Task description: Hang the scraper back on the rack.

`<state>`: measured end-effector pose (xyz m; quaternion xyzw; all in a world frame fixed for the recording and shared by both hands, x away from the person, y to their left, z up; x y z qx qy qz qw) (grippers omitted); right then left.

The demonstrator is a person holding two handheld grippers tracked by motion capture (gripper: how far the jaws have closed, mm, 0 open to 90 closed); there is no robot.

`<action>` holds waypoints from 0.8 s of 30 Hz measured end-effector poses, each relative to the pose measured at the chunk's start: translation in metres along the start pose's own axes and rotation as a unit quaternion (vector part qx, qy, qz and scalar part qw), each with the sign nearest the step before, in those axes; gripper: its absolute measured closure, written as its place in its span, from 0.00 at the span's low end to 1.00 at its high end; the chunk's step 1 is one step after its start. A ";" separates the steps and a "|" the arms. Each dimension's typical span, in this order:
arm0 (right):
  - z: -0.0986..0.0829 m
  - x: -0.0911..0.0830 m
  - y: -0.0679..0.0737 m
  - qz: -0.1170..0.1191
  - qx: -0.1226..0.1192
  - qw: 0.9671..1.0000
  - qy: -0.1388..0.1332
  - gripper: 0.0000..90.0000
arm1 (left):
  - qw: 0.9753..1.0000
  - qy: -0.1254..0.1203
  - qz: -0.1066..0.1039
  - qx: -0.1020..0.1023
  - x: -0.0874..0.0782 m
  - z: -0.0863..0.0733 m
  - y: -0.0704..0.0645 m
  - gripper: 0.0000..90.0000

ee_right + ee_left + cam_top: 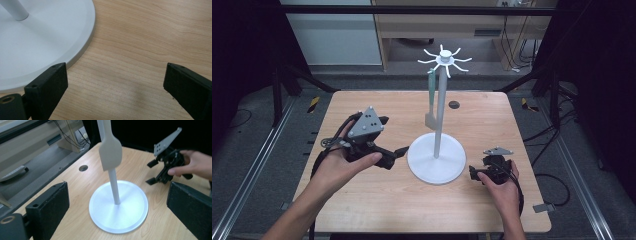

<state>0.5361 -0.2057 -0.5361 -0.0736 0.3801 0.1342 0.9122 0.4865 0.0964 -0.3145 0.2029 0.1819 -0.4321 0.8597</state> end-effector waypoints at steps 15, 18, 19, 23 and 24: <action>-0.002 0.001 -0.001 -0.004 -0.002 1.000 0.006 0.07 | 0.999 0.030 0.005 -0.014 0.026 -0.074 0.000 0.04; -0.003 0.001 -0.001 -0.006 -0.002 1.000 0.008 0.07 | 0.999 0.031 0.006 -0.041 0.030 -0.093 0.012 0.04; -0.003 0.001 -0.001 -0.006 -0.002 1.000 0.009 0.07 | 0.998 0.032 0.011 -0.045 0.030 -0.098 0.016 0.04; -0.003 0.001 -0.001 -0.007 -0.001 1.000 0.008 0.07 | 0.997 0.037 0.024 -0.069 0.033 -0.123 0.032 0.04; -0.003 0.001 -0.001 -0.007 -0.001 1.000 0.008 0.07 | 0.996 0.038 0.023 -0.074 0.033 -0.129 0.035 0.05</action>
Point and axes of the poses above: each handheld gripper's, and its own axes: x roughly forward along the jaws, z roughly out of its top, y roughly to its left, the point moved 8 cm from there along x, roughly forward along the jaws
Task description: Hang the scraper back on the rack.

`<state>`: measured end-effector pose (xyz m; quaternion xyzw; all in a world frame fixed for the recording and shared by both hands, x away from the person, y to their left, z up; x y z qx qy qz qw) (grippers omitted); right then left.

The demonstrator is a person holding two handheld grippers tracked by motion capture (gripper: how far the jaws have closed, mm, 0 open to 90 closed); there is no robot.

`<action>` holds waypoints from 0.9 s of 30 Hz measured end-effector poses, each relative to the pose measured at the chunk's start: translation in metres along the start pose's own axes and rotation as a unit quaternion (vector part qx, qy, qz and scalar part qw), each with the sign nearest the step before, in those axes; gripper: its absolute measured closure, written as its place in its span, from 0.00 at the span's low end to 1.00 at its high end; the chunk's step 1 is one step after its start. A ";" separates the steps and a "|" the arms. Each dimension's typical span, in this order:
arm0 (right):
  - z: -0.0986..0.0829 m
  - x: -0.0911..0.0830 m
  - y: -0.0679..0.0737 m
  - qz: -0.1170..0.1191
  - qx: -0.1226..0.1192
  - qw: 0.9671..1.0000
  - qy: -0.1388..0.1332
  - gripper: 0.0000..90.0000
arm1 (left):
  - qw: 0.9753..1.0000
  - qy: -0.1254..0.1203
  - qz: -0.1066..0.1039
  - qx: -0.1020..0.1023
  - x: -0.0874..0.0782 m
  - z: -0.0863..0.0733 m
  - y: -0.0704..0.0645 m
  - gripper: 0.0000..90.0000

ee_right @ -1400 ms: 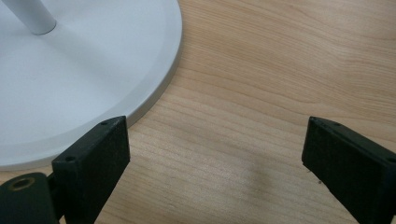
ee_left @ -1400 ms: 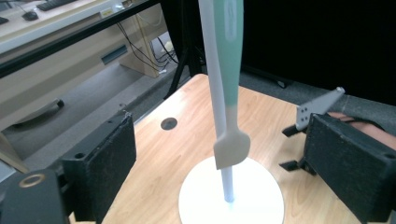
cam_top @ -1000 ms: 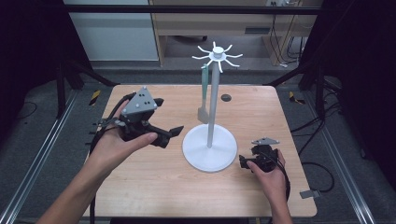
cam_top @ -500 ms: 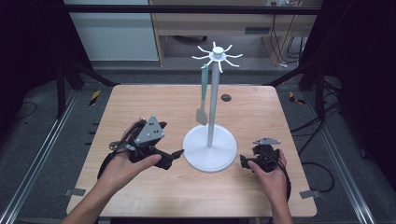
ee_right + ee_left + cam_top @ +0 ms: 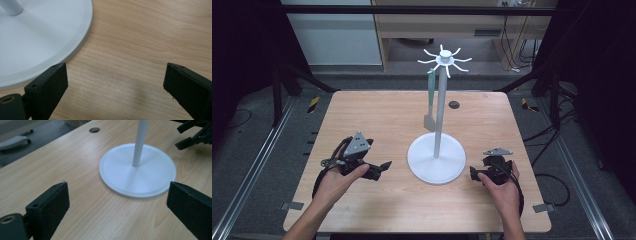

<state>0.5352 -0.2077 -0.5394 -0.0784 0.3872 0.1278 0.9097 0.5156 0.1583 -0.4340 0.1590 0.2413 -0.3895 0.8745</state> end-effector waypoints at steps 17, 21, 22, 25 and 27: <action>-0.002 0.001 0.000 -0.001 -0.001 1.000 0.007 0.07 | 0.997 0.059 0.035 -0.031 0.016 -0.071 0.031 0.05; -0.003 0.001 0.000 0.001 -0.001 1.000 0.008 0.07 | 0.996 0.066 0.043 -0.037 0.017 -0.082 0.038 0.06; -0.003 0.001 0.000 0.001 -0.002 1.000 0.008 0.07 | 0.996 0.067 0.047 -0.037 0.017 -0.085 0.040 0.06; -0.002 0.001 0.000 0.001 0.000 1.000 0.006 0.07 | 0.995 0.062 0.060 -0.042 0.016 -0.090 0.048 0.06; -0.002 0.000 0.000 0.001 0.001 1.000 0.005 0.07 | 0.995 0.048 0.077 -0.044 0.014 -0.092 0.056 0.06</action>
Point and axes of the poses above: each handheld gripper's, and its own axes: x roughly forward along the jaws, z roughly out of its top, y roughly to its left, the point moved 8 cm from there along x, roughly forward along the jaws
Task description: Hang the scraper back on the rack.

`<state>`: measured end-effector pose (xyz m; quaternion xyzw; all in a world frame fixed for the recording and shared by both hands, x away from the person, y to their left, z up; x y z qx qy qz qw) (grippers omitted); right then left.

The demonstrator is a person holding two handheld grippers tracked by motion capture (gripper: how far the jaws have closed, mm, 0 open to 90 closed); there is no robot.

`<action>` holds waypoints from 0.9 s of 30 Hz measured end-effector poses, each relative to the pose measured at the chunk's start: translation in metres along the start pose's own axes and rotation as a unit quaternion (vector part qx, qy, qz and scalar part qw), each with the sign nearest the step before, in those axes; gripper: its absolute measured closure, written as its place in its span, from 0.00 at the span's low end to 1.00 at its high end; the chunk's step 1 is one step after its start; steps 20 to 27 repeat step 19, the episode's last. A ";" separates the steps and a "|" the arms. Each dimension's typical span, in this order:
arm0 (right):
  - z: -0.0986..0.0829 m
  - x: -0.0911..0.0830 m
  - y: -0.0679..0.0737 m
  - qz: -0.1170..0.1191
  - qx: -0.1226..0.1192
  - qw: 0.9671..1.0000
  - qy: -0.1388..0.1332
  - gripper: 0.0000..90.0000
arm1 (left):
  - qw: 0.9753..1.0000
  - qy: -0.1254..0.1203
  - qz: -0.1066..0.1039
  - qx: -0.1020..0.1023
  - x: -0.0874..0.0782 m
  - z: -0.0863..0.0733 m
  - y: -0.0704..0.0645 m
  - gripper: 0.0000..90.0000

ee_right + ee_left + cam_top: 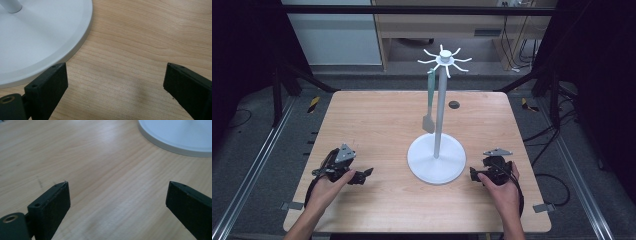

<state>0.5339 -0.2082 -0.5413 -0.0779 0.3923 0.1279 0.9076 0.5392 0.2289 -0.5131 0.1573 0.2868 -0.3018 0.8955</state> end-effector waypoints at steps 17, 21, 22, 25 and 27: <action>0.000 -0.001 0.001 0.004 0.004 1.000 0.000 0.07 | 0.999 -0.022 0.022 -0.035 0.002 -0.019 0.026 0.06; 0.001 -0.001 0.000 0.003 0.001 1.000 -0.003 0.07 | 0.999 -0.021 0.022 -0.035 0.002 -0.018 0.026 0.06; 0.001 -0.001 0.000 0.003 0.001 1.000 -0.003 0.07 | 0.999 -0.021 0.022 -0.035 0.002 -0.018 0.026 0.06; 0.001 -0.001 0.000 0.003 0.001 1.000 -0.003 0.07 | 0.999 -0.021 0.022 -0.035 0.002 -0.018 0.026 0.06; 0.001 -0.001 0.000 0.003 0.001 1.000 -0.003 0.07 | 0.999 -0.021 0.022 -0.035 0.002 -0.018 0.026 0.06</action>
Point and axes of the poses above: each handheld gripper's, and its own axes: x roughly forward along the jaws, z roughly out of its top, y roughly to its left, the point moved 8 cm from there along x, roughly forward along the jaws
